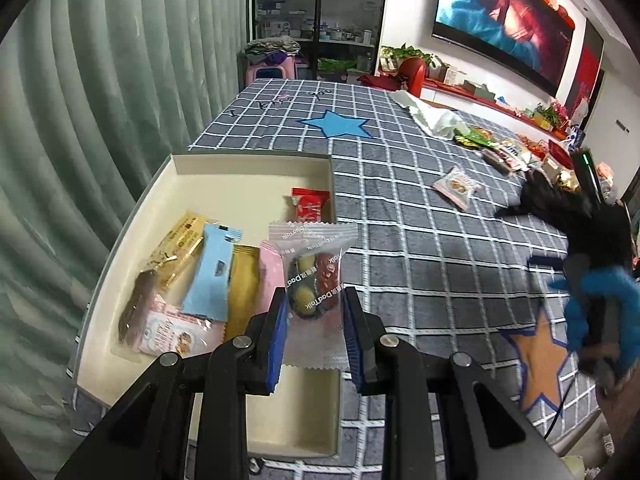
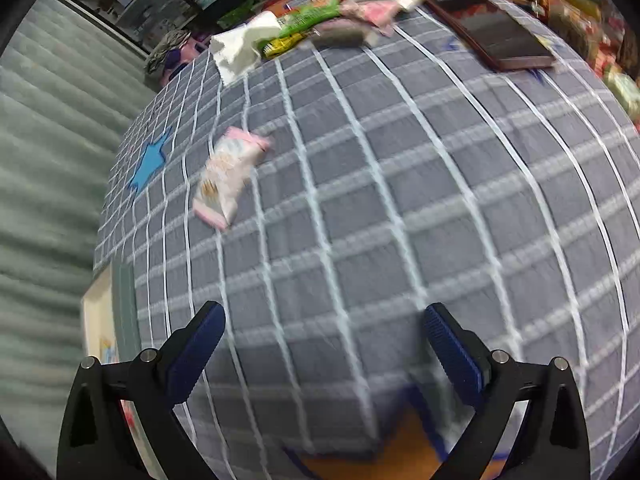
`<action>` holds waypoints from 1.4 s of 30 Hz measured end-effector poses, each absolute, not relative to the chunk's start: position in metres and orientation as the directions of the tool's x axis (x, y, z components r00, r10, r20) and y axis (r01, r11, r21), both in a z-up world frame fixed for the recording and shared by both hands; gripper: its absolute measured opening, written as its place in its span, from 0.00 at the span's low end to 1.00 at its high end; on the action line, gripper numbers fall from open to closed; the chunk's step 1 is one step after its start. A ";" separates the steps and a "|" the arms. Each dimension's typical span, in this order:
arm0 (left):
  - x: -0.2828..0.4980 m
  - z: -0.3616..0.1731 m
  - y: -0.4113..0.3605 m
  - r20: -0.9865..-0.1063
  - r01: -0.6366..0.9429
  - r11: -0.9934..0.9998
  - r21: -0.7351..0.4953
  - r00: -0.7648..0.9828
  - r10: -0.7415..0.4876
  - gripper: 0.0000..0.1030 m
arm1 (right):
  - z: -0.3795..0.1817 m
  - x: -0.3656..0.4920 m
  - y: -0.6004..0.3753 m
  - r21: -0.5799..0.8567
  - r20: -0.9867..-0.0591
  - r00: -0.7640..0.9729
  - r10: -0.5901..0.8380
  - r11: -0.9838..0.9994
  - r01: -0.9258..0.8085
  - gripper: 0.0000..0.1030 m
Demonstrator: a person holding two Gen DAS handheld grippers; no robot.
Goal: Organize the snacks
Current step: 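Grasp second Crispy Cranberry pack with right tool while left tool holds date-nut pack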
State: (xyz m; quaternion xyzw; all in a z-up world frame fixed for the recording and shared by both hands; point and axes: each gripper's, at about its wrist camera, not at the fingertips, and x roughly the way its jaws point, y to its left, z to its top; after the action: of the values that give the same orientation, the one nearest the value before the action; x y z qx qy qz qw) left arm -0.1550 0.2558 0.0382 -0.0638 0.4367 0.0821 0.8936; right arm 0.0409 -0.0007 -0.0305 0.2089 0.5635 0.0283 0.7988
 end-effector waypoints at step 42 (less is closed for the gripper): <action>-0.161 0.056 0.342 -0.796 -0.335 0.942 0.020 0.565 0.218 0.29 | -0.030 0.054 0.112 0.036 -0.924 0.371 0.090 0.988 -0.152 0.41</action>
State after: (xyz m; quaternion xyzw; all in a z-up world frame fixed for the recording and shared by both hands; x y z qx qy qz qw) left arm -0.1607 0.3424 0.0560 -0.0666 0.4392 0.1567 0.8821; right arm 0.0537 0.1120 -0.0305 -0.0275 0.5561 0.0732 0.8275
